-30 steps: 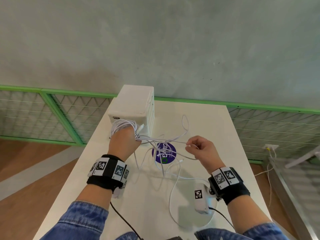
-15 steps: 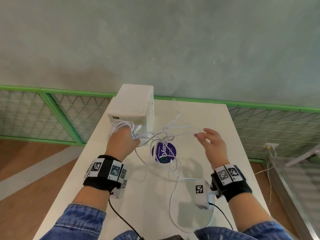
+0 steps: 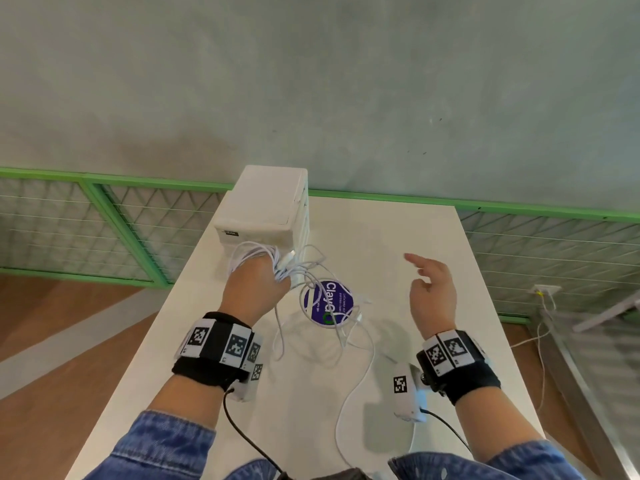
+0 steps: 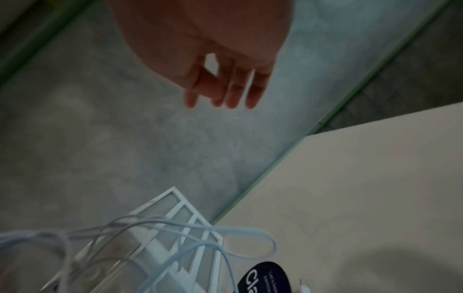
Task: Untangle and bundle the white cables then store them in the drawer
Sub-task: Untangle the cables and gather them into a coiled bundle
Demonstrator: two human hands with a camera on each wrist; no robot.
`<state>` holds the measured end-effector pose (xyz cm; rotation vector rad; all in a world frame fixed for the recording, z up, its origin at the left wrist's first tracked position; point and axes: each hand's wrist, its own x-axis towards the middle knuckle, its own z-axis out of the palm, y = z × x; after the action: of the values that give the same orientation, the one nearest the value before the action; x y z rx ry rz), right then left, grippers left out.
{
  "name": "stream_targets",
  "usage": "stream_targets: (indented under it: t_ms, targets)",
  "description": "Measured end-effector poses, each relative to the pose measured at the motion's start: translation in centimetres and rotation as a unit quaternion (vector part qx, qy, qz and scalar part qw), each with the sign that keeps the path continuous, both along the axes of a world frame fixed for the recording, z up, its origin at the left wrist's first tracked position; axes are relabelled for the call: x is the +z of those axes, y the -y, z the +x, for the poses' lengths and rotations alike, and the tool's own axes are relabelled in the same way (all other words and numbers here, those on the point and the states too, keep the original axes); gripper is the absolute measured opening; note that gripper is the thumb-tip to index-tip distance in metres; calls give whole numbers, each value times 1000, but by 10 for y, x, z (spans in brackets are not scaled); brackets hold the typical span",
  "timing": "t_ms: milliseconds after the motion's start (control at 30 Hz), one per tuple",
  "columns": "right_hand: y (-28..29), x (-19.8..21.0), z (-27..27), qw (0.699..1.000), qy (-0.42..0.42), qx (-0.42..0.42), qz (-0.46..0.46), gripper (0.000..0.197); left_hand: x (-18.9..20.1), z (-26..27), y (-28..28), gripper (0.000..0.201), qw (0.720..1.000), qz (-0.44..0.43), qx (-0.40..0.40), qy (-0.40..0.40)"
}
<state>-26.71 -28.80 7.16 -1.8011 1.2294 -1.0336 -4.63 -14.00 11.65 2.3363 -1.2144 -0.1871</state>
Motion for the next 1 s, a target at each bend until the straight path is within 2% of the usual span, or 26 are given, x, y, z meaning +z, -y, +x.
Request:
stream_targets:
  t_ms: [100,167,200,267,300,400,500,600,667,800,1000]
  targets:
    - [-17,10,21,982,26,153,-111,42,-1,-5,4,13,999,-17,-36,-6]
    - [-24,8,34,966,-20,215,-142,22,-2,-7,6,11,998,-21,-64,-13]
    - [-26,6,40,961,-55,236,-136,16,-1,-8,7,11,997,-23,-76,-13]
    - [-32,2,48,953,-116,265,-88,22,1,-11,7,12,995,-38,-94,-4]
    - [-34,1,50,953,-120,274,-52,26,1,-13,7,14,994,-48,-102,5]
    - [-34,-1,52,951,-121,283,-3,30,4,-15,6,16,991,-63,-118,28]
    - [-29,-7,48,951,-130,279,24,24,0,-12,5,16,992,-54,-116,6]
    - [-29,-7,44,948,-79,296,91,18,-1,-12,6,14,990,-54,-128,2]
    - [-31,-4,42,945,-28,292,142,25,-1,-13,8,16,989,-57,-134,9]
    - [-26,-4,38,948,-45,283,136,26,-1,-15,8,19,991,-51,-122,5]
    - [-24,-2,34,946,-27,289,146,21,6,-11,2,18,993,-66,-87,-51]
